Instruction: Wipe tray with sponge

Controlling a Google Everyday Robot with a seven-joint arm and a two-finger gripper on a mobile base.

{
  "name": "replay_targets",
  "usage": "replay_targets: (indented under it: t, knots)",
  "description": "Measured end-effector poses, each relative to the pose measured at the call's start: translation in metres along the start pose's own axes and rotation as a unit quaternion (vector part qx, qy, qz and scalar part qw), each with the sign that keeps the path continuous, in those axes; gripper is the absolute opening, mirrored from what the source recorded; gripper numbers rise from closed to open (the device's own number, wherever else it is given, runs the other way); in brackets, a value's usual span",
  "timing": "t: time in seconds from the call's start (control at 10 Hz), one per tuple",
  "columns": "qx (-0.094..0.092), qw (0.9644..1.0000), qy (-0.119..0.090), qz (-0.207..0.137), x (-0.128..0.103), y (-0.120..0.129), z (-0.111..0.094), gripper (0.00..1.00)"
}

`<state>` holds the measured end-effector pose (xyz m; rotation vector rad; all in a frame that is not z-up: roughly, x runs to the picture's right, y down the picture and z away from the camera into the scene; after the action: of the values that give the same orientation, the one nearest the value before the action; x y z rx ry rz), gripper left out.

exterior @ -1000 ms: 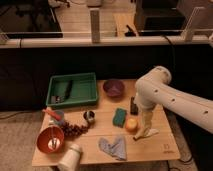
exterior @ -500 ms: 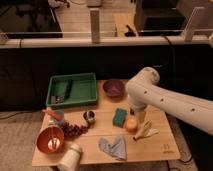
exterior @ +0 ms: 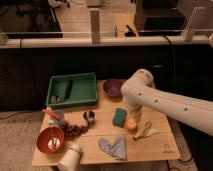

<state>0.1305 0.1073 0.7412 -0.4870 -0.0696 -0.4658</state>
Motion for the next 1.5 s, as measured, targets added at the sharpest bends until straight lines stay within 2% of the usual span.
replay_targets:
  t: [0.9,1.5]
  knots:
    - [0.015,0.9990,-0.006,-0.043,-0.020,-0.017,0.018,0.80]
    - [0.027,0.9965,-0.009,-0.079,-0.034,-0.028,0.026,0.80]
